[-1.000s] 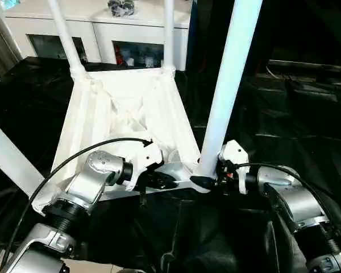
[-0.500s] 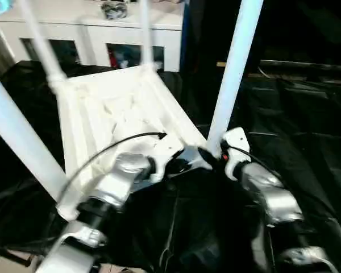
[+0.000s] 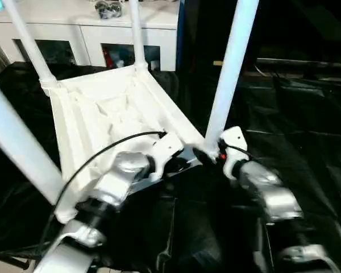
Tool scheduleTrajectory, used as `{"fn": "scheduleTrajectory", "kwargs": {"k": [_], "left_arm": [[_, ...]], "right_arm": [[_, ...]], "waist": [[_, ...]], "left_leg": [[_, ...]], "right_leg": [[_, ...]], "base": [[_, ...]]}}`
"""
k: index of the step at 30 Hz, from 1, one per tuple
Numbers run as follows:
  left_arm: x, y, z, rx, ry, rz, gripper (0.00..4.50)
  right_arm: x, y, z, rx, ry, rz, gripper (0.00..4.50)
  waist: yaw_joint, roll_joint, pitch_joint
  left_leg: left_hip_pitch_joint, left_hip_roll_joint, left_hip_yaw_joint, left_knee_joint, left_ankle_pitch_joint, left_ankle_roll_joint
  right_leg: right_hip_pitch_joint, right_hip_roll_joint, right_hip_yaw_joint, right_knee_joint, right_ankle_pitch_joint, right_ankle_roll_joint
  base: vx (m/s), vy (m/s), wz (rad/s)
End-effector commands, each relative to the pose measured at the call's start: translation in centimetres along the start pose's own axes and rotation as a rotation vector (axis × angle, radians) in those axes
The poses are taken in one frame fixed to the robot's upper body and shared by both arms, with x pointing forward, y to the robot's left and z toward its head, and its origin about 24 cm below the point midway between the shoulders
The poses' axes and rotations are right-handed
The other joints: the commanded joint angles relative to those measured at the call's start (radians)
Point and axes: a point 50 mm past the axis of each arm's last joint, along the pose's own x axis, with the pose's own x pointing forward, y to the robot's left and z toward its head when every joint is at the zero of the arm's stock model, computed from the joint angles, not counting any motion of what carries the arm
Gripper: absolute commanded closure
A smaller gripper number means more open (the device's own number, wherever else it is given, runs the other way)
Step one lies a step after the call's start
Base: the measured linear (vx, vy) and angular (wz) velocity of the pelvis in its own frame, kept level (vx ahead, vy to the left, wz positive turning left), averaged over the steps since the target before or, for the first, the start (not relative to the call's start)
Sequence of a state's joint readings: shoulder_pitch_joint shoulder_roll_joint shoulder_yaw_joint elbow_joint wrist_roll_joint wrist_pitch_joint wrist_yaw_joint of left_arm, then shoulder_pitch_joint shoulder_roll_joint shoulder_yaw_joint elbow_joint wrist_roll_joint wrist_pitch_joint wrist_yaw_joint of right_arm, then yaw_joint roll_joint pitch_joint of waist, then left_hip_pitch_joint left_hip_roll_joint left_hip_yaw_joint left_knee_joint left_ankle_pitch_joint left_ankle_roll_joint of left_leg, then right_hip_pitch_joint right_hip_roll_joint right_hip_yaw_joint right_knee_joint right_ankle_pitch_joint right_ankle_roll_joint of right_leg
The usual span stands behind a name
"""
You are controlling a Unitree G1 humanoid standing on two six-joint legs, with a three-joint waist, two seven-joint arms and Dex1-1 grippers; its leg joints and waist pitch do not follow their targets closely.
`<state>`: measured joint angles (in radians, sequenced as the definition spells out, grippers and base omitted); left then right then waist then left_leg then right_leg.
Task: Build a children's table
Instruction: Rotate leg to tighten
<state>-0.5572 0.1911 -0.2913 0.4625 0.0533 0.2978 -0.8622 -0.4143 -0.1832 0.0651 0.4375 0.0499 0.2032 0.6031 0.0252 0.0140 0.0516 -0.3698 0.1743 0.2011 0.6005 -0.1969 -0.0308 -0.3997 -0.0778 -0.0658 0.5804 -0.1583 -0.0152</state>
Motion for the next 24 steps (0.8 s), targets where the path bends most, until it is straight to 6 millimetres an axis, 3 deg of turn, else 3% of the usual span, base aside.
{"fn": "scheduleTrajectory", "kwargs": {"k": [1, 2, 11, 12, 24], "left_arm": [[0.1, -0.5, 1.2, 0.062, -0.056, -0.050, 4.50], [-0.5, -0.4, 1.0, 0.077, -0.059, -0.092, 4.50], [-2.6, -0.9, 0.0, 0.107, -0.057, -0.282, 4.50], [-2.6, -0.9, 0.0, 0.107, -0.056, -0.285, 4.50], [-3.5, -1.2, -0.7, 0.115, -0.035, -0.364, 4.50]], "right_arm": [[0.5, 2.3, 0.3, -0.024, -0.019, 0.183, 0.64], [-0.2, 1.9, 0.5, -0.048, -0.014, 0.245, 0.64], [-2.2, 1.2, 0.5, -0.141, 0.036, 0.412, 0.64], [-2.2, 1.1, 0.5, -0.141, 0.036, 0.414, 0.90], [-3.2, 1.9, 0.4, -0.161, 0.052, 0.533, 1.78]], "waist": [[0.001, -0.007, -0.067], [0.002, -0.012, -0.068], [0.013, -0.008, -0.065], [0.015, -0.008, -0.065], [0.029, -0.011, -0.065]], "left_leg": [[0.011, 0.058, -0.030, -0.072, -0.159, 0.064], [0.012, 0.058, -0.028, -0.071, -0.159, 0.068], [0.021, 0.064, -0.025, -0.072, -0.174, 0.065], [0.022, 0.064, -0.025, -0.072, -0.173, 0.063], [0.018, 0.064, -0.026, -0.073, -0.166, 0.051]], "right_leg": [[0.046, -0.073, 0.046, -0.059, -0.215, -0.227], [0.048, -0.073, 0.046, -0.057, -0.209, -0.230], [0.040, -0.073, 0.049, -0.056, -0.231, -0.239], [0.038, -0.073, 0.049, -0.056, -0.229, -0.241], [0.043, -0.075, 0.050, -0.053, -0.235, -0.231]], "base": [[0.000, 0.000, 0.00], [0.000, 0.000, 0.00], [0.000, 0.000, 0.00], [0.000, 0.000, 0.00], [0.000, 0.000, 0.00]]}}
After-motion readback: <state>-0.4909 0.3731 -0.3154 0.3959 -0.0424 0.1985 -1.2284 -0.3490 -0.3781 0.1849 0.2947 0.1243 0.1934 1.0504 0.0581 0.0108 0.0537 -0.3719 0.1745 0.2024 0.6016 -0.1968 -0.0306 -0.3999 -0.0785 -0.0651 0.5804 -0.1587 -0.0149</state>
